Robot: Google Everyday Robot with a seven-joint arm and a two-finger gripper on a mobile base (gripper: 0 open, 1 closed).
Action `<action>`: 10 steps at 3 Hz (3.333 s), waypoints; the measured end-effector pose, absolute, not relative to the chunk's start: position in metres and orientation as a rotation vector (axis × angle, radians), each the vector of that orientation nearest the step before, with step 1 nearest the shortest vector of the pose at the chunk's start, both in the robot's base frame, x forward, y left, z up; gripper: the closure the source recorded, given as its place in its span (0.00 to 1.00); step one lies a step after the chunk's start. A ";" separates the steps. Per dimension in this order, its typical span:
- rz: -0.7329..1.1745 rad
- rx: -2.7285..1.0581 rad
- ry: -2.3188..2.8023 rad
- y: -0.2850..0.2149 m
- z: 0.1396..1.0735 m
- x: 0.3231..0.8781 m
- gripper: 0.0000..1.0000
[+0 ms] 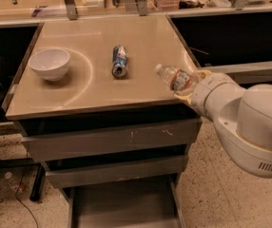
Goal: Pick water bottle from bottom drawer and place on counter
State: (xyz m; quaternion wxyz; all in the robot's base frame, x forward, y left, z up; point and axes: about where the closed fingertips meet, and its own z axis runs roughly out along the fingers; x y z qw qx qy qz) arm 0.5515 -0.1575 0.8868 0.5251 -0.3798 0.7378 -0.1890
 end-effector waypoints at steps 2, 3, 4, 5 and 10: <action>-0.423 -0.906 1.766 -0.151 0.890 0.565 1.00; -0.415 -0.884 1.729 -0.145 0.909 0.613 1.00; -0.414 -0.873 1.667 -0.132 0.939 0.663 1.00; -0.414 -0.871 1.653 -0.127 0.946 0.698 1.00; -0.344 -0.921 1.875 -0.130 0.842 0.747 1.00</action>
Offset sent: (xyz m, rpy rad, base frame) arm 0.0386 0.0093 0.0071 0.0651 -0.0102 0.0137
